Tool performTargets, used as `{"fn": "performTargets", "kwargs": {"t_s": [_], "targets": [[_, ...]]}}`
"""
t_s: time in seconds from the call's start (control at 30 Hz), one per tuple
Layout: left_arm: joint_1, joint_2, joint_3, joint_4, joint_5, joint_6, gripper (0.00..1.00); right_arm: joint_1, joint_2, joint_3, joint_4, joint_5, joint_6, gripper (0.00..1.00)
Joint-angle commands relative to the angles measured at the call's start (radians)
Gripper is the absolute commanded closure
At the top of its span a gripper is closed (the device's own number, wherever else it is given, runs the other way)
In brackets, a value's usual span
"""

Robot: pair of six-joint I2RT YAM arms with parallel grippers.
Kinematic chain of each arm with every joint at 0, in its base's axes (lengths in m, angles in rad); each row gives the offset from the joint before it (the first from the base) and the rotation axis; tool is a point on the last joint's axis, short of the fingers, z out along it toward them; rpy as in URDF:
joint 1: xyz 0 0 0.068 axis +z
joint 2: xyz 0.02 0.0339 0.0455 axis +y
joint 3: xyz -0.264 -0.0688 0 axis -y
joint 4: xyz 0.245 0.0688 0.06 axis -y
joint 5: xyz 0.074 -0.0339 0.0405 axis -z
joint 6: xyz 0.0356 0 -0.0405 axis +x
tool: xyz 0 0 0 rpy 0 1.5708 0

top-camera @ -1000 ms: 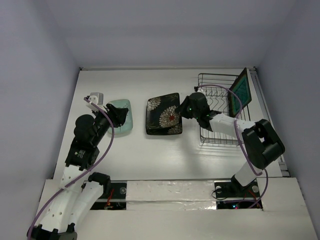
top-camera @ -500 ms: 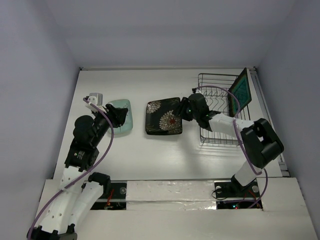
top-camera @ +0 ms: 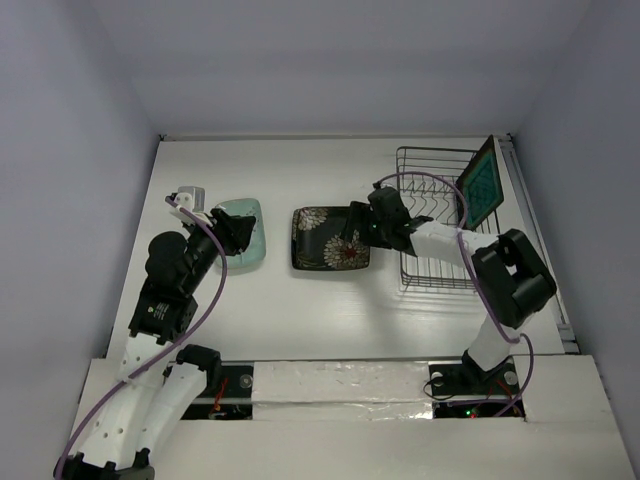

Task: Unload the plates from the dish rack

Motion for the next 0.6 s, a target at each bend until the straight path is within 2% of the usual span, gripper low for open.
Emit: {"fn": "performTargets", "kwargs": {"t_s": [0.0, 0.23, 0.57], "targets": [[0.003, -0.012, 0.025, 0.044, 0.011, 0.0, 0.64, 0.014, 0.027, 0.076, -0.068, 0.041, -0.08, 0.08], [0.003, -0.013, 0.023, 0.044, 0.014, -0.001, 0.64, 0.057, 0.045, 0.133, -0.126, 0.072, -0.112, 0.04], [0.003, -0.032, 0.026, 0.042, 0.008, 0.002, 0.64, 0.066, -0.128, 0.265, -0.346, 0.256, -0.195, 0.0]]}}
